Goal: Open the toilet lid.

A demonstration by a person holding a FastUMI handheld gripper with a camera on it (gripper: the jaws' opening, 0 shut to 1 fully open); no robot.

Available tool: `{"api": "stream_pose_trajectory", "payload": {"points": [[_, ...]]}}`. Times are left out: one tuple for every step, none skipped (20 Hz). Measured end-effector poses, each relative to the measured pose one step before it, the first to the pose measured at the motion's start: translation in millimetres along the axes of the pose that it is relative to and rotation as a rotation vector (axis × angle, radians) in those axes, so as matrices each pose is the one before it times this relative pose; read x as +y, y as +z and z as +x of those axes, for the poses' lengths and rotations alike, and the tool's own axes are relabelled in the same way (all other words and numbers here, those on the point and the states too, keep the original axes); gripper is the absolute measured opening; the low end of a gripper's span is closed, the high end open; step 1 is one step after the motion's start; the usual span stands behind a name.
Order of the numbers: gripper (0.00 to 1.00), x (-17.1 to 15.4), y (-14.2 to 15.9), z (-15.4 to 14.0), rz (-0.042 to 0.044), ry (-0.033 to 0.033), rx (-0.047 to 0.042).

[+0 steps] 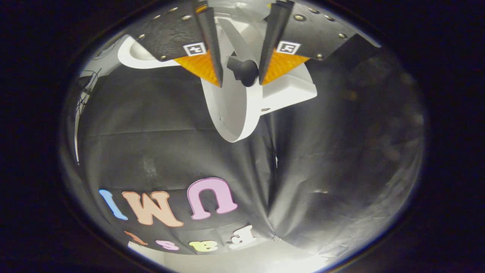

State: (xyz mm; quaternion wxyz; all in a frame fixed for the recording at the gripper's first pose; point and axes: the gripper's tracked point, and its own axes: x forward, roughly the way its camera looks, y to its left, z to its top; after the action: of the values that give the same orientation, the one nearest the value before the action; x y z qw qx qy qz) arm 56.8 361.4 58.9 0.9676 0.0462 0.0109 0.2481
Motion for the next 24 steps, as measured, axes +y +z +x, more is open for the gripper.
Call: {"api": "stream_pose_trajectory", "payload": {"points": [[0.58,-8.19,7.33,-3.05,-0.00447,-0.02102,-0.0153],[0.63,-11.52,4.74,-3.86,0.00155,-0.02682,-0.00913],[0.68,-9.66,4.59,-3.14,0.01125,-0.0165,-0.00511],[0.73,-7.42,4.95,-4.24,0.01529,-0.00582,-0.00332],[0.79,-9.24,6.1,-4.33,0.00976,-0.00795,-0.00665],[0.85,-13.67,6.09,-3.2,0.0032,-0.02416,-0.00906],[0.91,-12.79,6.75,-3.24,0.00155,-0.01822,-0.00897],[0.97,-10.61,4.96,-4.81,-0.00061,-0.01291,-0.00552],[0.97,-10.8,3.32,-3.35,-0.00238,-0.01646,-0.00178],[0.97,-11.49,4.02,-2.52,-0.00094,-0.0172,-0.00401],[0.97,-10.16,2.98,-2.12,-0.00125,-0.01234,-0.00392],[0.97,-9.29,3.29,-2.84,-0.00287,-0.01332,-0.0039],[0.98,-10.01,1.8,-1.56,-0.00324,-0.0135,-0.00043],[0.98,-8.18,1.47,-2.74,-0.00579,-0.01074,0.00106],[0.99,-8.42,1.4,-2.71,-0.00511,-0.0117,0.00064],[1.0,-7.76,0.73,-2.94,-0.00625,-0.00659,0.00049],[1.0,-7.31,1.89,-2.39,-0.00707,-0.00917,-0.00066],[1.0,-7.25,1.53,-2.55,-0.00696,-0.00688,-0.00273],[0.99,-6.84,2.23,-2.33,-0.00582,-0.00596,-0.00354],[1.0,-8.24,1.57,-2.65,-0.00821,-0.00927,-0.00081],[0.99,-9.68,1.69,-2.42,-0.0093,-0.0142,-0.00128],[1.0,-9.06,1.72,-2.15,-0.00676,-0.01304,-0.00142],[0.99,-8.44,3.15,-1.96,-0.00396,-0.01095,-0.00532],[0.99,-8.35,1.74,-2.35,-0.00077,-0.00998,-0.00419]]}}
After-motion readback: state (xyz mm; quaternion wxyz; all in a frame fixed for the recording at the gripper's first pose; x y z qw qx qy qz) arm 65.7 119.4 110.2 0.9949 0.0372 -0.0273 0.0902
